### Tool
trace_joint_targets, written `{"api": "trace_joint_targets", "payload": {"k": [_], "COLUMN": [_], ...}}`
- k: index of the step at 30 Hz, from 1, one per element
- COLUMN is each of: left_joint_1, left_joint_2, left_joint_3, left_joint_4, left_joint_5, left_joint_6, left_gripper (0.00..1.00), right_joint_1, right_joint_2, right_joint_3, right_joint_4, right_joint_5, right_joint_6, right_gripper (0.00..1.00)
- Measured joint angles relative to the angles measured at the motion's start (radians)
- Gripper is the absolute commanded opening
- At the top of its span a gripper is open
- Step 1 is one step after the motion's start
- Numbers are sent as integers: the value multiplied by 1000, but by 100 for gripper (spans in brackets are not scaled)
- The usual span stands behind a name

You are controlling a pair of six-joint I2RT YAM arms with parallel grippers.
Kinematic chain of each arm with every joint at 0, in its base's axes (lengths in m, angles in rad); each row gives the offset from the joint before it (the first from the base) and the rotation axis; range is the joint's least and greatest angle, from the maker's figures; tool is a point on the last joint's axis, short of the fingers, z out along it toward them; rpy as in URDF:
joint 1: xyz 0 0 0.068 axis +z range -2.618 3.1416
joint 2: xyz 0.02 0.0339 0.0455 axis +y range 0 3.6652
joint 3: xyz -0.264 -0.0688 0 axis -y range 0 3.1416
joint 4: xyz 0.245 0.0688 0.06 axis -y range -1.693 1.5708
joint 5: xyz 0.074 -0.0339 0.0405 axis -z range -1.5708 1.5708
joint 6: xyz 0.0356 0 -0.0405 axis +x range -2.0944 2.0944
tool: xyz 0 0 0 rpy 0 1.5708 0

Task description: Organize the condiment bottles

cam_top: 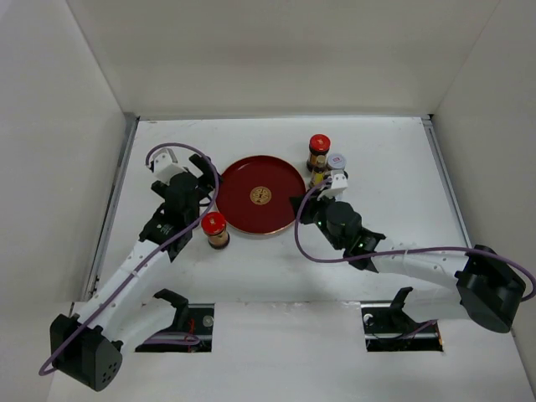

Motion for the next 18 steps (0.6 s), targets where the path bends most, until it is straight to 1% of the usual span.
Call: {"api": "trace_joint_targets", "payload": {"k": [3,5,9,14,15,17,18], "left_joint_1": [0,2,34,128,151,198,219], "left_joint_2": [-22,-53,-82,-22,-6,32,56], "left_joint_3": [-2,-5,-5,-6,-9,-10,-10], "left_joint_4": [0,2,7,15,32,72,92], "left_joint_5": [7,5,-29,-55,-53,-27,-13], "left_joint_6": [18,38,70,83,82,71,67], "left_gripper": [100,100,100,100,96,44,38], "right_joint_1": [-1,-2,-7,-7,-7,-7,-8], "right_joint_2": [0,0,2,37,42,47,47], "right_joint_3": [0,4,15,37,37,37,37], "right_joint_4": [-9,-23,-43,-46,-49,-51,-50], "right_joint_5": [-4,-7,-8,-8,-8,-8,-8], "right_joint_6": [2,4,6,8,7,8,8], "right_gripper": [24,22,23,27,28,29,30]}}
